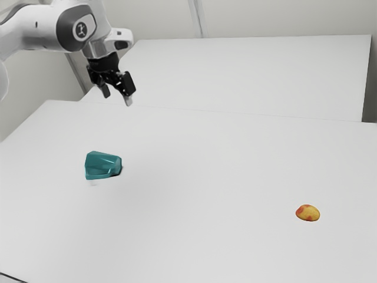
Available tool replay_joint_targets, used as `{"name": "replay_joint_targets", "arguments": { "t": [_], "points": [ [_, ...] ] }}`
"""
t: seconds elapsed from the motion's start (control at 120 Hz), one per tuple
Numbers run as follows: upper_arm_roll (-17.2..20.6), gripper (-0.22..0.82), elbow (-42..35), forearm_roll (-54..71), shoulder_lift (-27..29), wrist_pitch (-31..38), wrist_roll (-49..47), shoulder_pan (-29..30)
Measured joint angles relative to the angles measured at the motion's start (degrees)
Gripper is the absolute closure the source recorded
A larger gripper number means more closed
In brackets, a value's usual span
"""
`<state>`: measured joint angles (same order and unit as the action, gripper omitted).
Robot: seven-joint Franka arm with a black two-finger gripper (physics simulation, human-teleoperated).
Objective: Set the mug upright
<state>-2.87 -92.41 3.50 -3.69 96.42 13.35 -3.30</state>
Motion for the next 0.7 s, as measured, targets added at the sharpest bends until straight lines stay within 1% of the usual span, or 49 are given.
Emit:
{"name": "replay_joint_targets", "arguments": {
  "t": [0.1,0.142,0.233,0.308,0.375,0.433,0.5,0.542,0.633,0.7],
  "points": [
    [-1.4,0.00,-1.5,-1.0,0.8,1.1,0.1,0.5],
    [-2.6,0.00,-3.6,-1.7,2.0,2.0,0.1,0.5],
    [-5.5,0.00,-12.3,-3.4,7.3,6.5,0.8,0.1],
    [-8.9,0.00,-19.6,-7.9,11.2,11.6,4.4,0.7],
    [-11.2,0.00,-26.0,-14.9,14.3,15.7,9.7,3.8],
    [-11.8,0.00,-31.2,-22.5,16.6,18.3,15.6,8.5],
    [-12.4,0.00,-35.3,-31.4,17.6,20.2,23.8,13.1],
    [-13.8,0.00,-37.0,-35.9,17.5,20.9,29.0,14.5],
    [-17.4,0.00,-38.2,-44.2,14.8,20.9,40.6,15.6],
    [-18.5,0.00,-38.4,-48.0,12.7,19.8,48.5,17.3]
  ]
}}
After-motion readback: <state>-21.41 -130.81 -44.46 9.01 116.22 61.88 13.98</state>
